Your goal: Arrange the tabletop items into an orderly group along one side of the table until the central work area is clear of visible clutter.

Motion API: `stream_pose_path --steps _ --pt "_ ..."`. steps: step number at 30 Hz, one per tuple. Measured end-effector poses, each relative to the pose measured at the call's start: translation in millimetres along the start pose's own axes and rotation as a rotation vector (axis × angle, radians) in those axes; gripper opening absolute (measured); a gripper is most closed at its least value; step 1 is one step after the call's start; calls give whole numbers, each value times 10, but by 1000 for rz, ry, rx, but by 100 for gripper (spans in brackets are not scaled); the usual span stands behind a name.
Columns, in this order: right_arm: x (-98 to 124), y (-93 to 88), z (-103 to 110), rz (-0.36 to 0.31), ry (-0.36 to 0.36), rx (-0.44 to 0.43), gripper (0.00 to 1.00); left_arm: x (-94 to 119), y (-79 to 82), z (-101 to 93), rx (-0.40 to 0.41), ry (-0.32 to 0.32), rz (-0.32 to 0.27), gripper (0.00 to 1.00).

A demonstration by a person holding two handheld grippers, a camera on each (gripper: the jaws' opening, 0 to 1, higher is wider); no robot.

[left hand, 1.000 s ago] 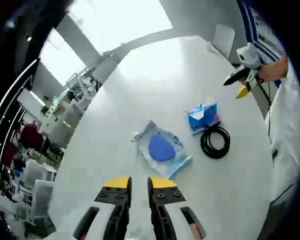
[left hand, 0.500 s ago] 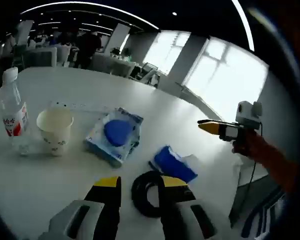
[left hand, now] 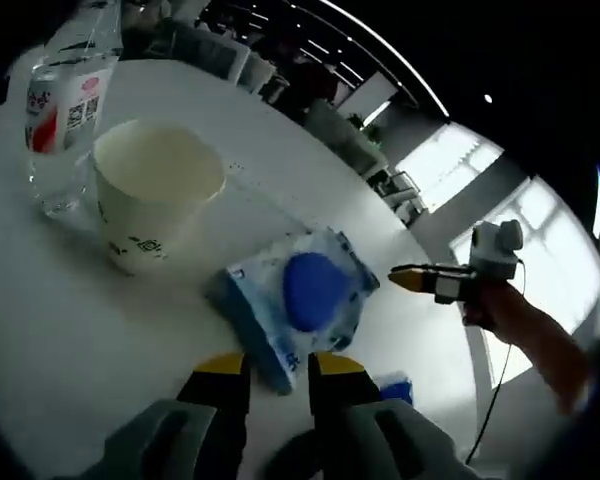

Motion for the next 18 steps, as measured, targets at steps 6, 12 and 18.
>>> stream_pose_path --steps 6,12,18 --pt "-231 -23 114 62 109 -20 10 -103 48 -81 2 3 5 21" --pt "-158 -10 92 41 101 -11 11 -78 114 -29 103 32 -21 23" --pt "-211 -28 65 76 142 -48 6 -140 83 -99 46 36 -5 23"
Point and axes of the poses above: the point that each gripper's makers call its tool centre point, and the gripper's own axes: x roughly backward along the fingers, z roughly to its left, y roughly out of its top, the point moved 8 cm from there along x, roughly backward along the fingers, and after that the axes turned 1 degree about z, right-handed, at the moved point
